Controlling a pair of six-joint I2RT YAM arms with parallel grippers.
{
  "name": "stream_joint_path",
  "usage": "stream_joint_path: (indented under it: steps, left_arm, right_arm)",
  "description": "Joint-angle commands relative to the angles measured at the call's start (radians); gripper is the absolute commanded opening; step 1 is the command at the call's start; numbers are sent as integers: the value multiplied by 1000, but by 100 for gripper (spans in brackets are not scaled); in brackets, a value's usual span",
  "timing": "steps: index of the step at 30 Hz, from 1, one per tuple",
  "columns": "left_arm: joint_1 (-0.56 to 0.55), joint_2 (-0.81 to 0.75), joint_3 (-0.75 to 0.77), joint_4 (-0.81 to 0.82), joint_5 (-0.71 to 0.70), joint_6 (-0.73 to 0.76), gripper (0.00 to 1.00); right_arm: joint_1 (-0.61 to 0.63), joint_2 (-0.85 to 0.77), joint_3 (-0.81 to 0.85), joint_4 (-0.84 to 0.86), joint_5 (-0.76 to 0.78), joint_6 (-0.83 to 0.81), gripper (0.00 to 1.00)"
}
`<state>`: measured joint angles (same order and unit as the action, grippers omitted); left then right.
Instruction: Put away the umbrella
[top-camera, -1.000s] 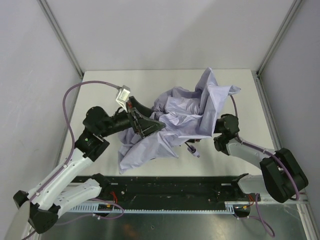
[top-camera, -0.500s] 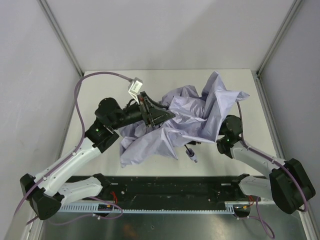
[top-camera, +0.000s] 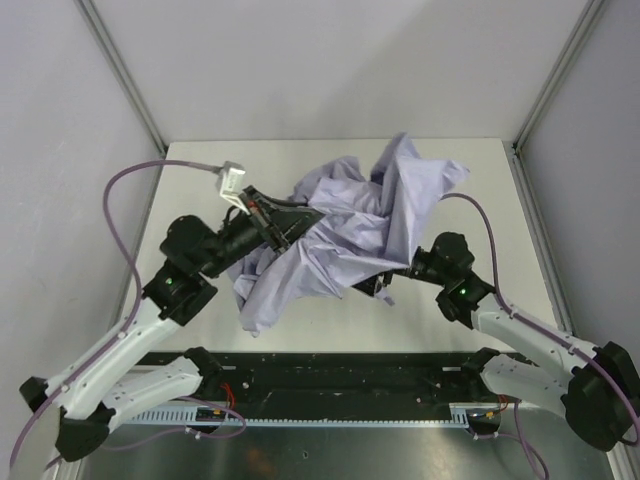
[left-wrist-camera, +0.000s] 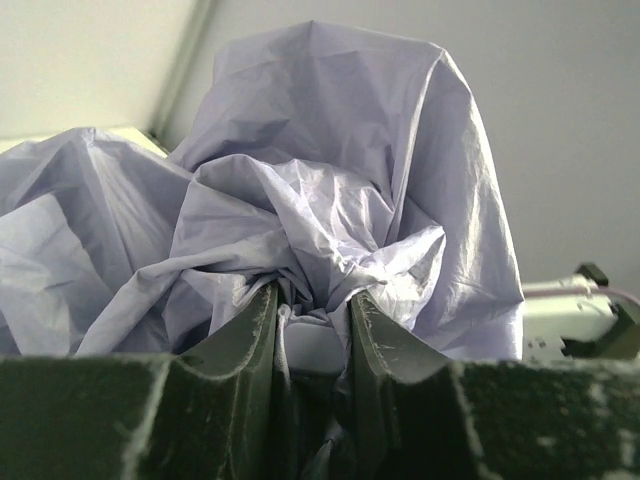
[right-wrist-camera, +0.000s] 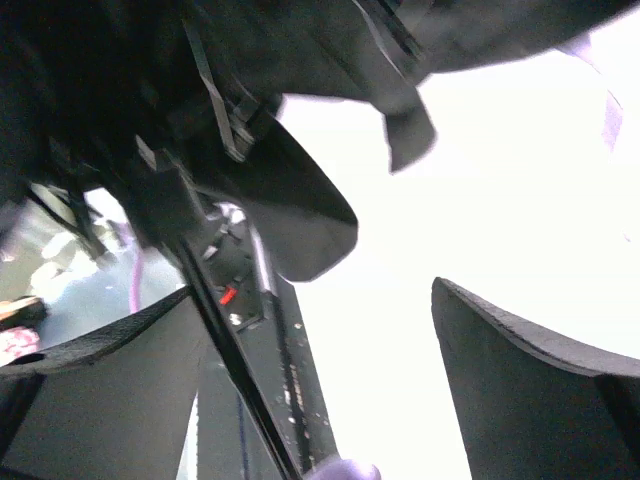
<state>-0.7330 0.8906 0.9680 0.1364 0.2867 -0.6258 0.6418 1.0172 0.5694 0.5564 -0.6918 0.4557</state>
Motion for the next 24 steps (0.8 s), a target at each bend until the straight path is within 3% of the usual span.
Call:
stream_joint_path:
  steps: [1, 6, 11, 16, 21, 23, 24]
  left_arm:
    - [1, -89, 18, 30, -235, 11, 0]
    - [7, -72, 76, -124, -281, -28, 0]
    - [36, -46, 98, -213, -258, -106, 0]
    - [80, -25, 110, -261, -209, -164, 0]
    - [139, -11, 116, -270, -125, -235, 0]
    - [147, -12, 116, -270, -111, -244, 0]
    - [150, -13, 117, -270, -102, -245, 0]
  right_arm:
    - [62, -44, 34, -254, 276, -138, 95]
    - [176, -121, 21, -266, 463, -213, 98]
    - [303, -122, 18, -135, 637, -288, 99]
    - [436, -45, 31, -27, 835, -419, 92]
    - [481, 62, 32, 126, 938, -442, 75]
    - [480, 93, 32, 170, 939, -442, 55]
    - [471, 101, 32, 183, 919, -438, 39]
